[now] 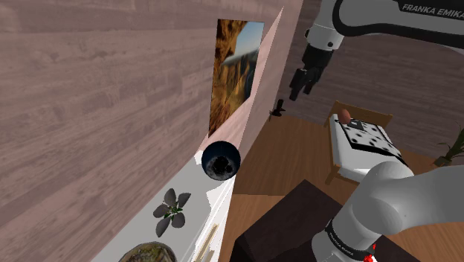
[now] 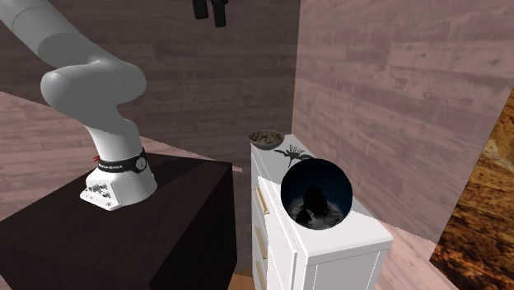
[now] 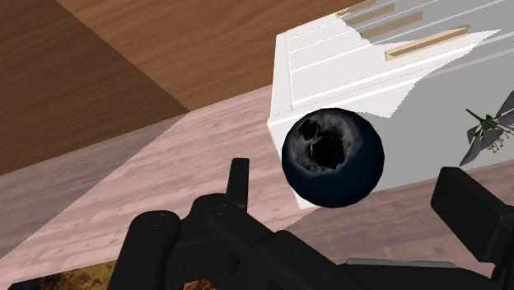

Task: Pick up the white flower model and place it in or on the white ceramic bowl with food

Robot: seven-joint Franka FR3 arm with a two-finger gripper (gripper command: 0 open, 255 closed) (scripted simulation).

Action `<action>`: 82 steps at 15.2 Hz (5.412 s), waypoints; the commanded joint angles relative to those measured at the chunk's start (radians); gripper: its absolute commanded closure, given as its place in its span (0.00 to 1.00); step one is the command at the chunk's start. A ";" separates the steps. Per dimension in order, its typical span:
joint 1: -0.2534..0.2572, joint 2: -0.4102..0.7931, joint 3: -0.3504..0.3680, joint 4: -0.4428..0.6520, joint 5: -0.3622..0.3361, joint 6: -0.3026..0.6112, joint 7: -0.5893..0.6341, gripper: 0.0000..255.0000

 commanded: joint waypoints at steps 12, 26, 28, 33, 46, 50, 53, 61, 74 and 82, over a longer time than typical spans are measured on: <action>0.052 0.083 0.179 -0.191 0.106 0.229 0.244 0.00; 0.098 0.442 0.420 -0.209 0.165 0.561 0.569 0.00; 0.098 0.514 0.453 -0.190 0.151 0.606 0.624 0.00; 0.103 0.710 0.519 -0.118 0.074 0.702 0.778 0.00; 0.278 1.248 0.478 0.224 -0.204 0.801 1.156 0.00; 0.291 1.281 0.462 0.226 -0.223 0.831 1.169 0.00; 0.302 1.312 0.448 0.227 -0.241 0.859 1.182 0.00; 0.308 1.329 0.439 0.229 -0.251 0.874 1.188 0.00; 0.300 1.306 0.450 0.224 -0.239 0.857 1.180 1.00; 0.270 1.218 0.490 0.216 -0.187 0.782 1.147 1.00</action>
